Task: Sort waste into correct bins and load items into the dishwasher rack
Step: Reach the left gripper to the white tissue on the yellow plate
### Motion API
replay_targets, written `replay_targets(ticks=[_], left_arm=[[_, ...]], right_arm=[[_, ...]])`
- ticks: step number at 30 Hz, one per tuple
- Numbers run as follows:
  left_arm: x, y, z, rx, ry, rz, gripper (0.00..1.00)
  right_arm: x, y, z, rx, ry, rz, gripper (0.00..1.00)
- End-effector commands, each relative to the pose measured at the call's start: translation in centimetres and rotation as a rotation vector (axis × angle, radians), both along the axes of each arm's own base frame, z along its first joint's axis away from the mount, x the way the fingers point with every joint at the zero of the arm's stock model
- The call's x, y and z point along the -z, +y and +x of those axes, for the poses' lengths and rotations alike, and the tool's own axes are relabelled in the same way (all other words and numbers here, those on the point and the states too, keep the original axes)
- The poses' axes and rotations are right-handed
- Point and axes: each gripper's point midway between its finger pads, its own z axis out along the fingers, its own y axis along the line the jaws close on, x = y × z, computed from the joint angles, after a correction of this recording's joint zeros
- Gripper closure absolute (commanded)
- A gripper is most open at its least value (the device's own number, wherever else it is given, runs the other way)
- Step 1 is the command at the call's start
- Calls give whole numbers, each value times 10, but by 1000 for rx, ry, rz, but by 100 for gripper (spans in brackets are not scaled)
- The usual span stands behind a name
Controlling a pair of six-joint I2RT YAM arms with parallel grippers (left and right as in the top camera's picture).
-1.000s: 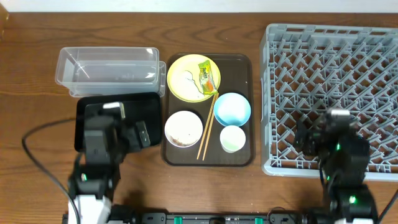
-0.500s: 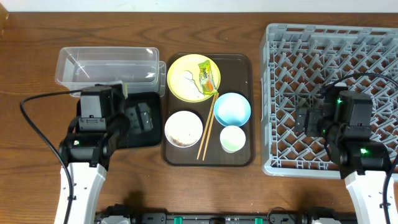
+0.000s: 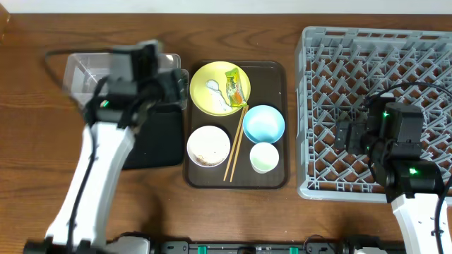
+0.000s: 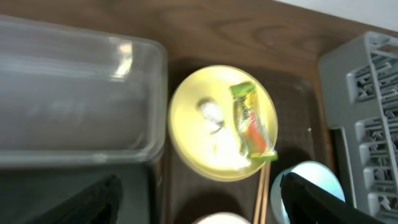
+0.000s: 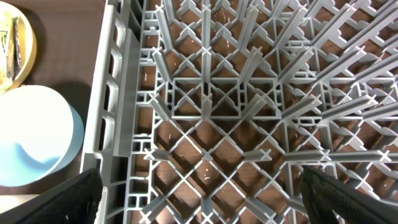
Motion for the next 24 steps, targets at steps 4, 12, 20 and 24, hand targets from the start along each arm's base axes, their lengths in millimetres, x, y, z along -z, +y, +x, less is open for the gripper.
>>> replay_targets(ticks=[4, 12, 20, 24], left_arm=[[30, -44, 34, 50, -8, 60, 16], [104, -73, 50, 17, 131, 15, 16], [157, -84, 50, 29, 220, 39, 16], [176, -87, 50, 34, 247, 47, 16]], right_arm=[[-9, 4, 4, 0, -22, 15, 1], [-7, 4, 1, 0, -11, 15, 1], [-7, 4, 1, 0, -10, 15, 1], [-7, 4, 1, 0, -10, 15, 1]])
